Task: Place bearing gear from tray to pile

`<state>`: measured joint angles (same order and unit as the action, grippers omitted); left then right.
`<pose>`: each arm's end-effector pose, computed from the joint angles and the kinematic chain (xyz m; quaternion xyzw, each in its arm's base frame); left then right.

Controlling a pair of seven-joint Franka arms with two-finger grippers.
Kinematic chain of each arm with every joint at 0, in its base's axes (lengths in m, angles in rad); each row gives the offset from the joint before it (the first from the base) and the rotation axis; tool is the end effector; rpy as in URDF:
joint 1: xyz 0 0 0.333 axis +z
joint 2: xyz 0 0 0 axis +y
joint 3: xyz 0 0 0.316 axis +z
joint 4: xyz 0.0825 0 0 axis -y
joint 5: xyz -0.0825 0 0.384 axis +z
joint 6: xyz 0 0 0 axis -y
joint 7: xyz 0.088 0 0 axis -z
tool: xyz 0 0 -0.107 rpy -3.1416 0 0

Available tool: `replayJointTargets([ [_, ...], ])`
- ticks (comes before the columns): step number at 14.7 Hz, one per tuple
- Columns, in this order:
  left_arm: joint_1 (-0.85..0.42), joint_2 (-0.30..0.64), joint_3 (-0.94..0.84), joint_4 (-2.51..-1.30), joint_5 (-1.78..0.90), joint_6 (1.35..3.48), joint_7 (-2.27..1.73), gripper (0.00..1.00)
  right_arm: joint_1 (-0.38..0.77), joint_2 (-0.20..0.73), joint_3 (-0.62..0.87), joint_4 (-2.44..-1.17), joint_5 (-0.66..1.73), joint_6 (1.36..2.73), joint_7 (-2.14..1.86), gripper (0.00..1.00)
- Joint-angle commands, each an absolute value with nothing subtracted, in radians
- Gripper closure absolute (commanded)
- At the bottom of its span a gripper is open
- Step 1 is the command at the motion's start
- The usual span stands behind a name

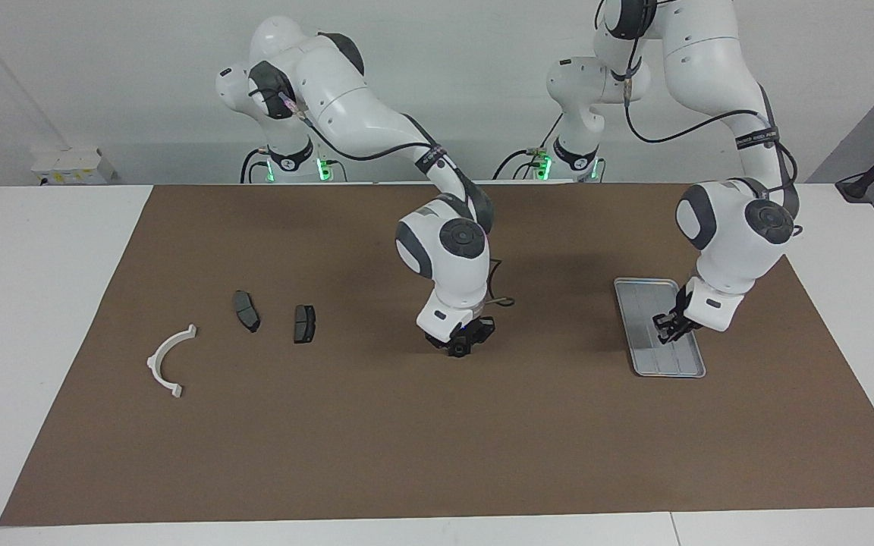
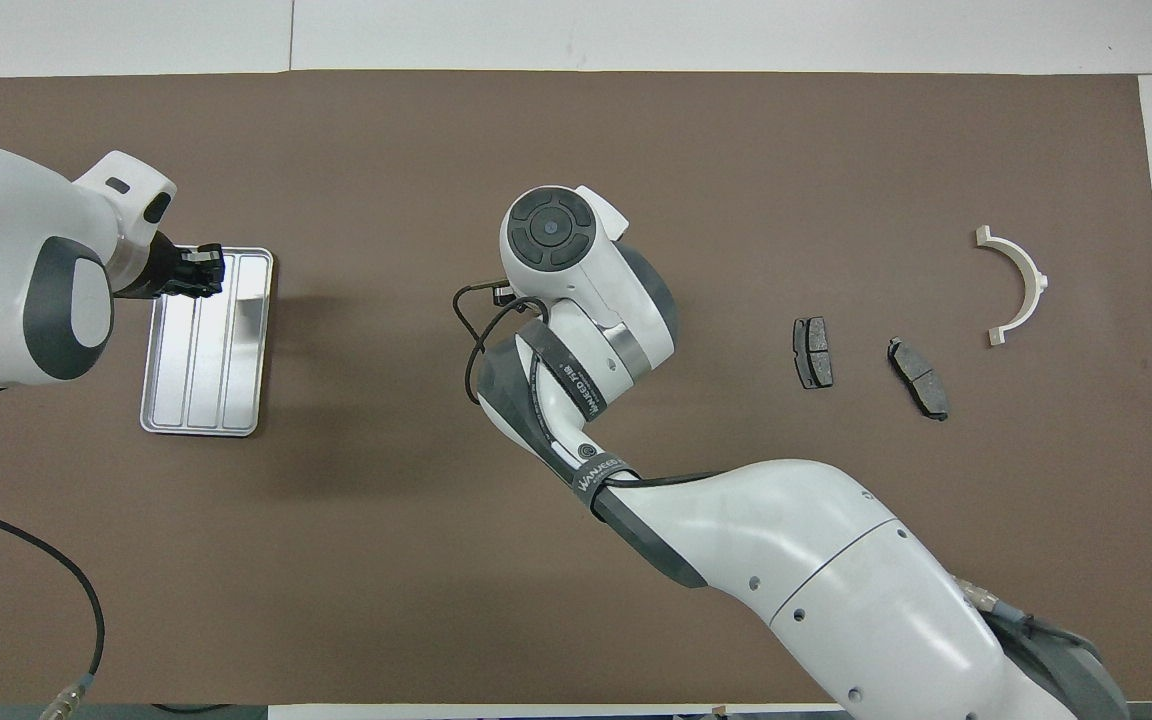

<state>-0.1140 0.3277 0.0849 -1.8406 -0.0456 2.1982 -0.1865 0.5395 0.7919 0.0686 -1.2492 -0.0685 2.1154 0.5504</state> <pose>0.6344 -0.0235 0.3542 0.9959 0.0892 0.0150 0.0067 0.6318 0.4193 0.2965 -0.9987 -0.0343 -0.0351 0.0158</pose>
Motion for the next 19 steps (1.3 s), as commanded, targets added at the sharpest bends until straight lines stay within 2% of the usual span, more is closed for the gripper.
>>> replayJointTargets([
  [1, -0.152, 0.31, 0.095, -1.789, -0.058, 2.103, -0.256, 1.0, 0.499, 0.697, 0.077, -1.279, -0.084, 2.065, 0.574, 1.0],
  [4, -0.178, 0.307, 0.092, -1.766, -0.063, 2.077, -0.323, 1.0, 0.444, 0.612, 0.075, -1.272, -0.08, 2.006, 0.516, 1.0],
  [8, -0.299, 0.316, 0.094, -1.708, -0.064, 2.048, -0.544, 1.0, 0.315, 0.503, 0.081, -1.272, -0.069, 1.922, 0.388, 1.0],
  [12, -0.451, 0.345, 0.094, -1.632, -0.081, 2.048, -0.764, 1.0, 0.103, 0.431, 0.084, -1.272, -0.051, 1.849, 0.133, 1.0],
  [13, -0.494, 0.376, 0.095, -1.615, -0.09, 2.049, -0.84, 1.0, 0.05, 0.422, 0.084, -1.273, -0.01, 1.833, 0.042, 1.0],
  [15, -0.555, 0.472, 0.097, -1.495, -0.084, 2.045, -0.94, 1.0, -0.029, 0.414, 0.083, -1.279, 0.043, 1.796, -0.078, 1.0],
  [18, -0.609, 0.589, 0.104, -1.375, -0.083, 2.045, -1.012, 1.0, -0.087, 0.394, 0.081, -1.311, 0.044, 1.77, -0.144, 1.0],
  [19, -0.609, 0.6, 0.106, -1.365, -0.086, 2.051, -1.014, 1.0, -0.092, 0.382, 0.081, -1.342, 0.044, 1.785, -0.164, 1.0],
])
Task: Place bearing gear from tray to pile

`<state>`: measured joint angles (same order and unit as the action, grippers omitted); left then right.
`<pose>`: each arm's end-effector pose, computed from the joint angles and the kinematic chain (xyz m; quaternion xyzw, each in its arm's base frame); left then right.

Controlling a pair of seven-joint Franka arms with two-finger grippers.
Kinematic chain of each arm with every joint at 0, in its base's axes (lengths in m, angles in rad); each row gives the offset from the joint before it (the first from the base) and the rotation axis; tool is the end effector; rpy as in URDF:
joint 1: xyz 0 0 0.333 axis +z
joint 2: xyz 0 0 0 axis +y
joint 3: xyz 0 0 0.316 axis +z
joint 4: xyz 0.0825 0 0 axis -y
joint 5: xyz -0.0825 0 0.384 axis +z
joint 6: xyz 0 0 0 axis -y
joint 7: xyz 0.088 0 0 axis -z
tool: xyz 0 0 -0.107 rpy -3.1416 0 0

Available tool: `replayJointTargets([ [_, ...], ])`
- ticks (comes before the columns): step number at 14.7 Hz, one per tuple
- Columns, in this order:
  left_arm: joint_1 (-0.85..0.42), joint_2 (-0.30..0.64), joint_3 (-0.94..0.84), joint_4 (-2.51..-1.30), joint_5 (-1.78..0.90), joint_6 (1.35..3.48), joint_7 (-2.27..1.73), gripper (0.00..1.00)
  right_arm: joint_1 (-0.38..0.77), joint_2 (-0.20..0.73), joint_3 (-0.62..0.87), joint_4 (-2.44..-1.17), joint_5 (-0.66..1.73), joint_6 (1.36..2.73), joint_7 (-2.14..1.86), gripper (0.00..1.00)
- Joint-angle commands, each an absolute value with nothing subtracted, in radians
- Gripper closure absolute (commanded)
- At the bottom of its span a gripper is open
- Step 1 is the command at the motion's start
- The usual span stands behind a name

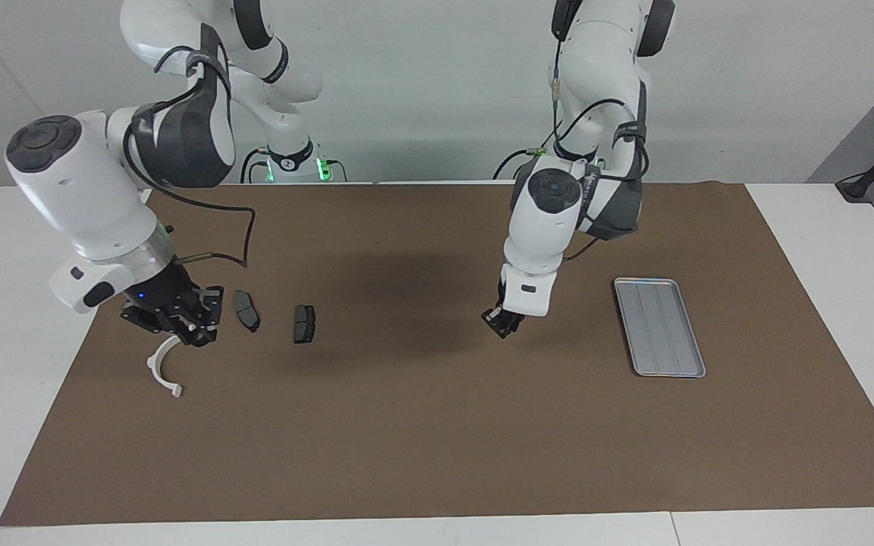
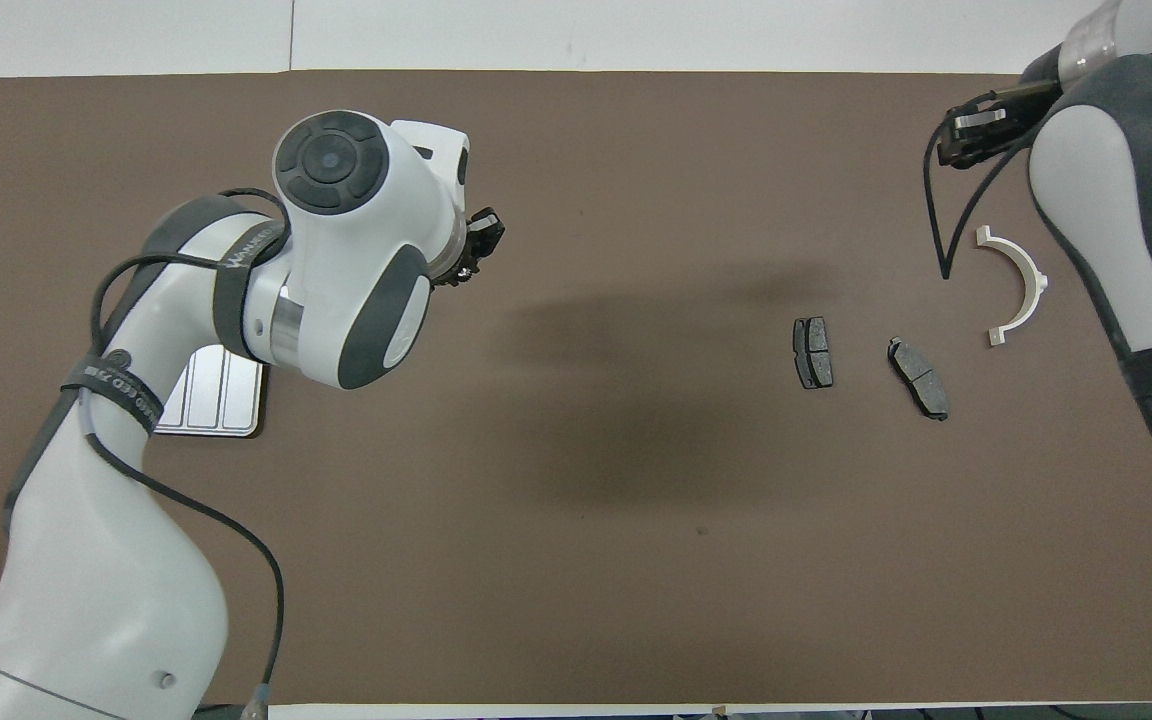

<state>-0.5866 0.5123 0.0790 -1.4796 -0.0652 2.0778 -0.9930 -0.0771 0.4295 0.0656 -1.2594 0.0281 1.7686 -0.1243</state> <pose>0.6124 -0.3550 0.3881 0.9676 0.2485 0.0252 0.0372 0.6936 -0.0148 0.5236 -0.9975 -0.0506 -0.0421 0.0246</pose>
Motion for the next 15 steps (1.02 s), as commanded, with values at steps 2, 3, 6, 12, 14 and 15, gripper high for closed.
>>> replayJointTargets([
  [2, -0.617, 0.653, 0.106, -1.304, -0.09, 2.045, -1.028, 1.0, -0.109, 0.359, 0.078, -1.422, 0.041, 1.848, -0.189, 1.0],
  [3, -0.636, 0.74, 0.113, -1.234, -0.083, 2.04, -1.073, 1.0, -0.115, 0.351, 0.078, -1.468, 0.041, 1.896, -0.205, 1.0],
  [6, -0.644, 0.77, 0.121, -1.197, -0.081, 1.994, -1.085, 1.0, -0.124, 0.334, 0.078, -1.58, 0.041, 1.988, -0.218, 1.0],
  [12, -0.66, 0.749, 0.117, -1.252, -0.086, 2.043, -1.086, 1.0, -0.121, 0.334, 0.078, -1.739, 0.037, 2.14, -0.232, 1.0],
  [14, -0.664, 0.733, 0.117, -1.287, -0.084, 2.071, -1.086, 0.99, -0.121, 0.336, 0.078, -1.781, 0.031, 2.18, -0.236, 1.0],
  [15, -0.667, 0.733, 0.117, -1.289, -0.084, 2.072, -1.086, 0.99, -0.123, 0.34, 0.078, -1.792, 0.031, 2.192, -0.248, 1.0],
])
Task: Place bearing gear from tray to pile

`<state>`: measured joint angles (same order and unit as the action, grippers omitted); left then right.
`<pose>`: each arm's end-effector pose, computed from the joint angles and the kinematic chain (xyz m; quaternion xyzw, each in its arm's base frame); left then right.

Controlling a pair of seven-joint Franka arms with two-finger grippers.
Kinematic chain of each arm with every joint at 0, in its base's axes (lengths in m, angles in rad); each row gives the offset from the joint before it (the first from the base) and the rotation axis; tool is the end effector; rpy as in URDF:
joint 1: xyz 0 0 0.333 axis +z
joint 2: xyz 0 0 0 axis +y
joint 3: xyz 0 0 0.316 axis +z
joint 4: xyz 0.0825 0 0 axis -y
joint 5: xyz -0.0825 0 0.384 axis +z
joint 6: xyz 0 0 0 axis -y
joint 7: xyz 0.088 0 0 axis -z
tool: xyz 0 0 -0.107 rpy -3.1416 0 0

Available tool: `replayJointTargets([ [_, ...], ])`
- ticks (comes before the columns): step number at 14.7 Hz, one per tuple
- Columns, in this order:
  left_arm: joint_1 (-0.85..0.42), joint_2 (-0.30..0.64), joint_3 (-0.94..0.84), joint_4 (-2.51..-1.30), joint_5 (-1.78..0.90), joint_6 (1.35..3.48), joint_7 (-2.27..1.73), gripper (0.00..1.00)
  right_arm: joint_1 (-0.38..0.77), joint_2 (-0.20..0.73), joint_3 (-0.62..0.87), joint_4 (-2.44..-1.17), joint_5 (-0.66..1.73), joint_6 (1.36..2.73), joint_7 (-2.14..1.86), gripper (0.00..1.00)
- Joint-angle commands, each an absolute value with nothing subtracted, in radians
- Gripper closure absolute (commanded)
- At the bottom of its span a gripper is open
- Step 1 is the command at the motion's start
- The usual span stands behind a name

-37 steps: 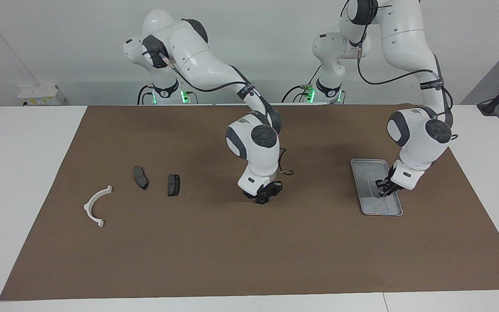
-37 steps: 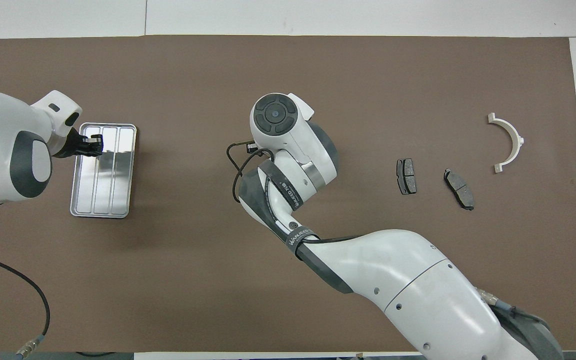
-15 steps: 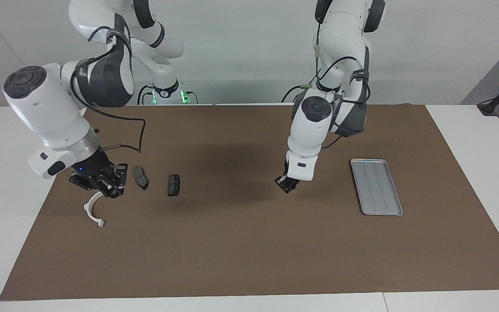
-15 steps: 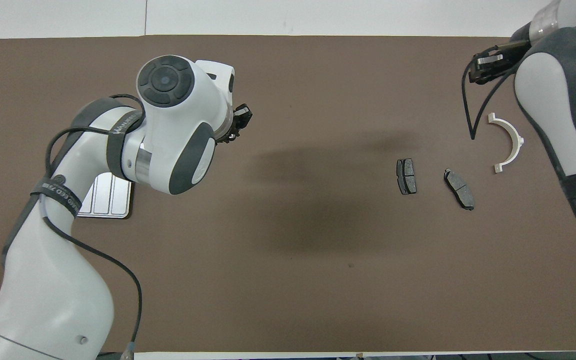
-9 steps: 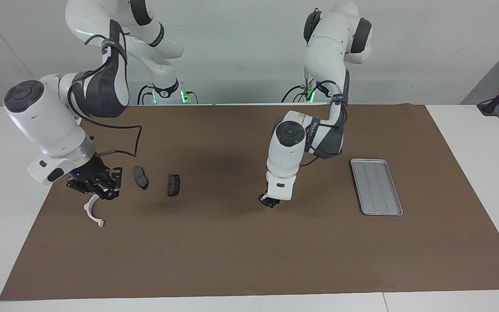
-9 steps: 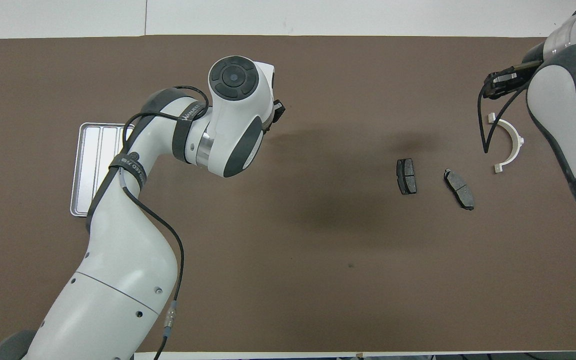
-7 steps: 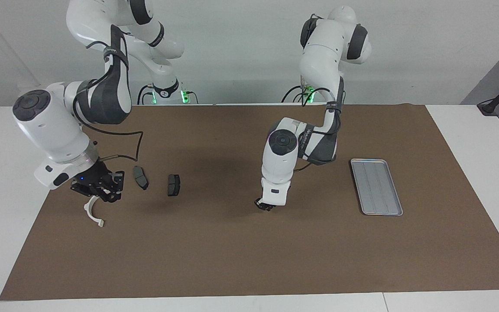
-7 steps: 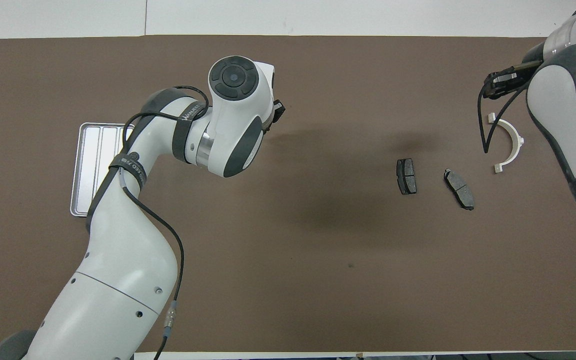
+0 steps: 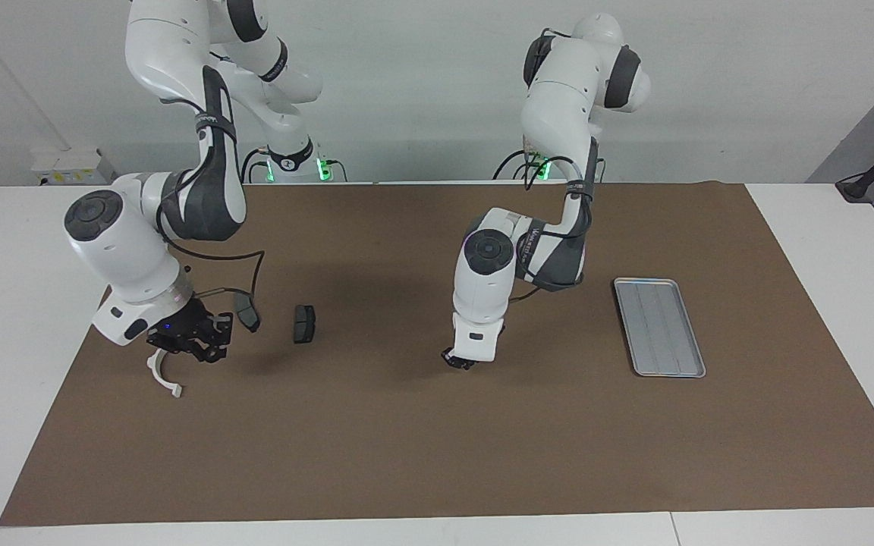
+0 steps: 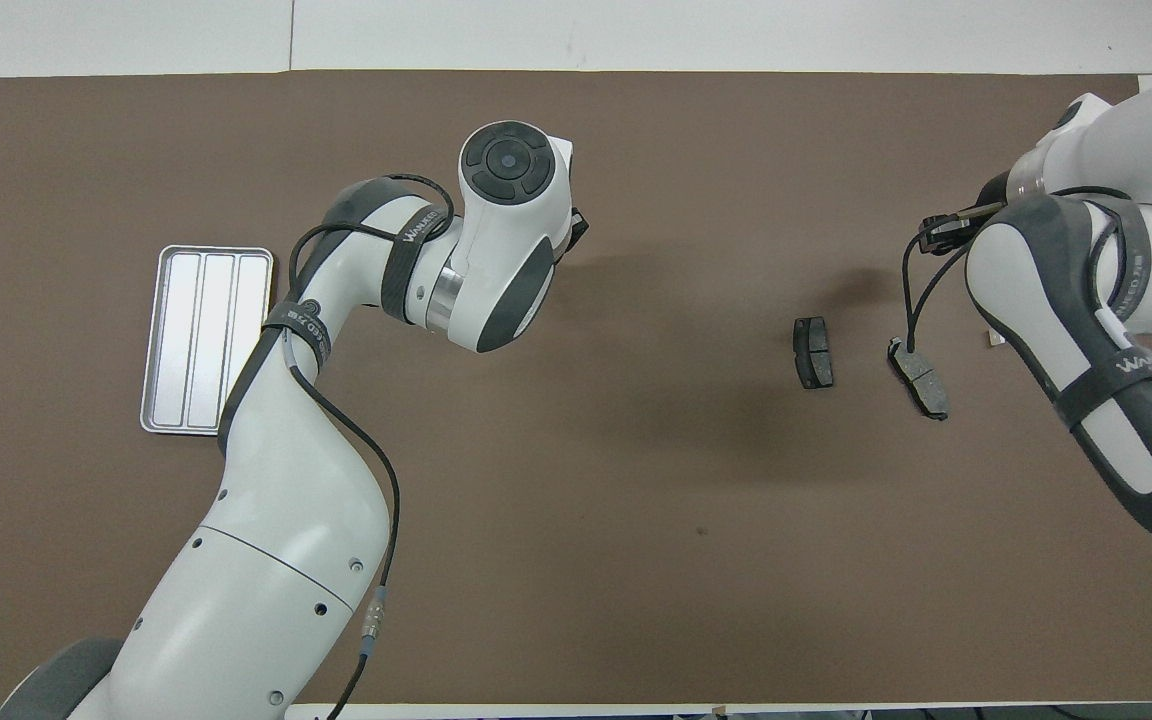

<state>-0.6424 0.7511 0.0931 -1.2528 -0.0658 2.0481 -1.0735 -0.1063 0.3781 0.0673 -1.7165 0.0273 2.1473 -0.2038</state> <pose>0.6297 -0.4107 0.3199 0.9653 0.2602 0.0176 0.0159 0.6600 -0.0288 0.3739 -0.9967 -0.0725 -0.0294 0.0206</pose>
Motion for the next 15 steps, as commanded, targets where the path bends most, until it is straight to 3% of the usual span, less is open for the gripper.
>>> replayJointTargets([
  [1, -0.667, 0.733, 0.117, -1.289, -0.083, 2.071, -1.086, 0.99, -0.123, 0.345, 0.078, -1.802, 0.031, 2.204, -0.259, 1.0],
  [13, -0.669, 0.721, 0.117, -1.342, -0.08, 2.121, -1.089, 0.84, -0.133, 0.451, 0.074, -1.855, 0.011, 2.382, -0.29, 1.0],
  [14, -0.667, 0.721, 0.118, -1.342, -0.08, 2.121, -1.089, 0.79, -0.133, 0.46, 0.074, -1.855, 0.008, 2.393, -0.287, 1.0],
  [15, -0.669, 0.721, 0.118, -1.344, -0.08, 2.121, -1.089, 0.64, -0.132, 0.468, 0.075, -1.855, 0.006, 2.395, -0.285, 1.0],
])
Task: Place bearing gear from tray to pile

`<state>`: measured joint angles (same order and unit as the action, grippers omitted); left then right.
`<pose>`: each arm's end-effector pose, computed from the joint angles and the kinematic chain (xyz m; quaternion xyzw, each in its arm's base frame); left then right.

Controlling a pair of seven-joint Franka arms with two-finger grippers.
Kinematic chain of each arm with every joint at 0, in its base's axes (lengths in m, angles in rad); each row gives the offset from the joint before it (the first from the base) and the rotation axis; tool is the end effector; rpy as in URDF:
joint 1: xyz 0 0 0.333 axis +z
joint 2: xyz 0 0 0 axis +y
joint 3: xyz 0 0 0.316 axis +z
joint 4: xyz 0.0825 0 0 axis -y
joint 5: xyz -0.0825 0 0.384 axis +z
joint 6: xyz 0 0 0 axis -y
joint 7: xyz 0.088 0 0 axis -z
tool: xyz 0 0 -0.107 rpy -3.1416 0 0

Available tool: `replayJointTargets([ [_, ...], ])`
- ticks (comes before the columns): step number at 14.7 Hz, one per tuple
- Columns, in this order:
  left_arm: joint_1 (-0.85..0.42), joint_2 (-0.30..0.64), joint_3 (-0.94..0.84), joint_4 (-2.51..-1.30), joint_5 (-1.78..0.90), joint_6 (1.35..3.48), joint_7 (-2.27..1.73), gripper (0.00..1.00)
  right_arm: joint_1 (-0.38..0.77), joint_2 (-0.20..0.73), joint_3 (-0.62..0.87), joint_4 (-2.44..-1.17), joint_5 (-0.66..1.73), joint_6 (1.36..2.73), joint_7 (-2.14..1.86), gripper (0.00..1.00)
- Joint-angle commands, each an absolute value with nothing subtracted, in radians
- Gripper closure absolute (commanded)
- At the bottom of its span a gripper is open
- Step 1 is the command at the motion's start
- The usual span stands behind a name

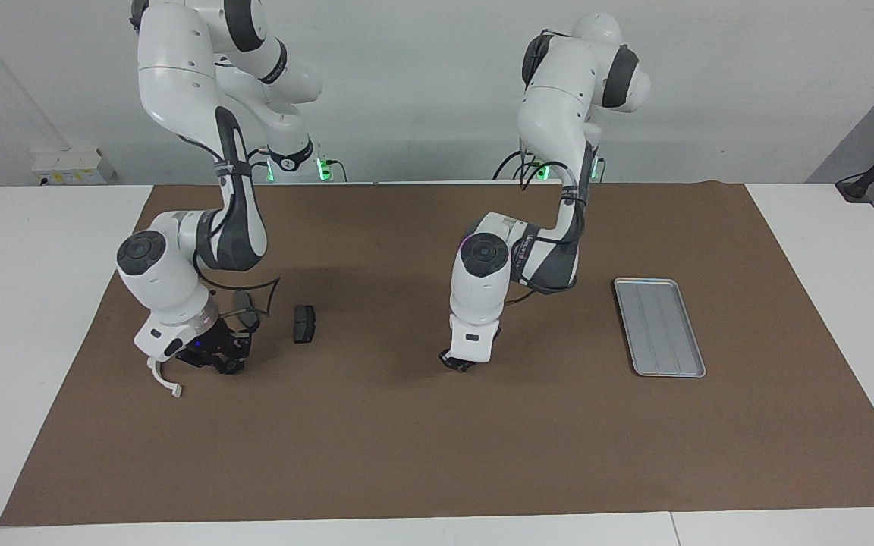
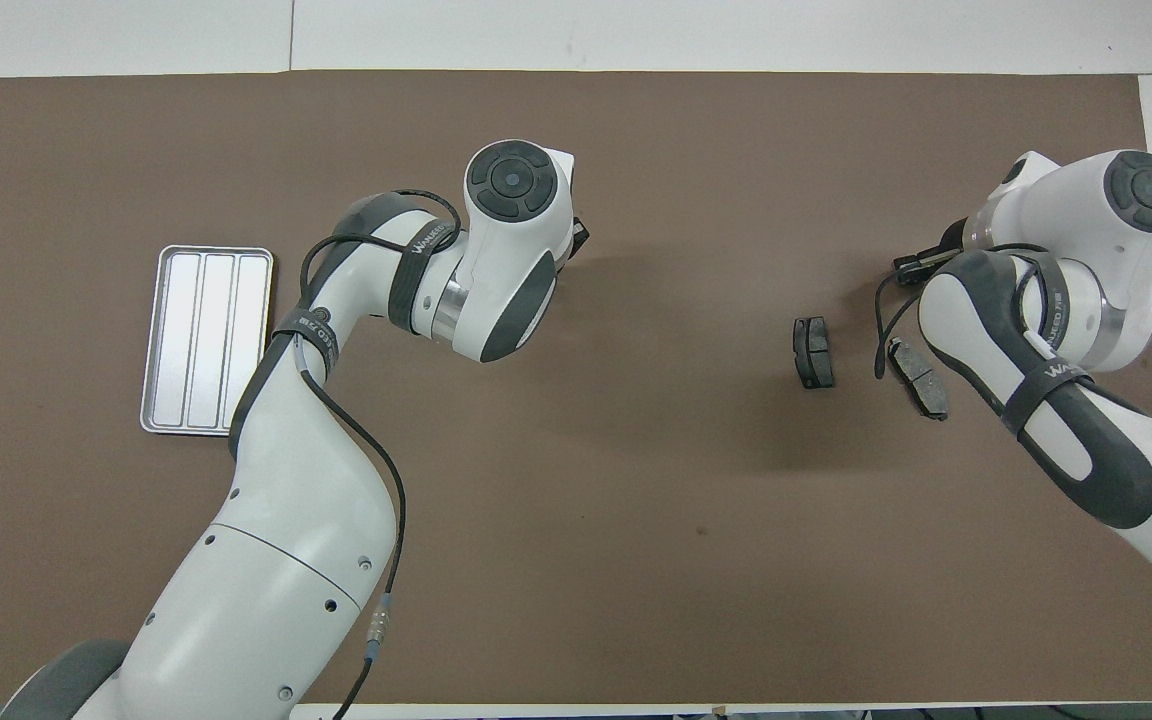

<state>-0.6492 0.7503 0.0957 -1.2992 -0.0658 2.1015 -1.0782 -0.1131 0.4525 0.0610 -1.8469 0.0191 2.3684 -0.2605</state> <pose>0.6255 -0.4105 0.3036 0.9648 0.2614 0.0215 0.0178 0.6480 -0.0363 0.2868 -0.9948 -0.0939 -0.0375 0.0144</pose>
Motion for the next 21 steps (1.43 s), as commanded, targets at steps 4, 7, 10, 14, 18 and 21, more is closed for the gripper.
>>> replayJointTargets([
  [4, -0.669, 0.721, 0.123, -1.344, -0.077, 2.118, -1.091, 0.08, -0.132, 0.472, 0.074, -1.855, 0.005, 2.399, -0.285, 1.0],
  [7, -0.667, 0.719, 0.144, -1.33, -0.077, 2.044, -1.089, 0.0, -0.129, 0.469, 0.075, -1.85, 0.005, 2.39, -0.273, 0.54],
  [10, -0.654, 0.657, 0.161, -1.33, -0.077, 2.017, -1.081, 0.0, -0.12, 0.439, 0.075, -1.847, 0.005, 2.343, -0.265, 0.04],
  [14, -0.597, 0.517, 0.198, -1.359, -0.077, 1.927, -1.062, 0.0, -0.088, 0.374, 0.074, -1.813, 0.005, 2.231, -0.209, 0.0],
  [18, -0.493, 0.33, 0.199, -1.454, -0.077, 1.827, -0.89, 0.0, -0.02, 0.305, 0.074, -1.734, 0.005, 2.1, -0.097, 0.0],
  [21, -0.411, 0.238, 0.199, -1.459, -0.077, 1.688, -0.731, 0.0, 0.029, 0.311, 0.074, -1.613, 0.003, 2.031, -0.057, 0.0],
])
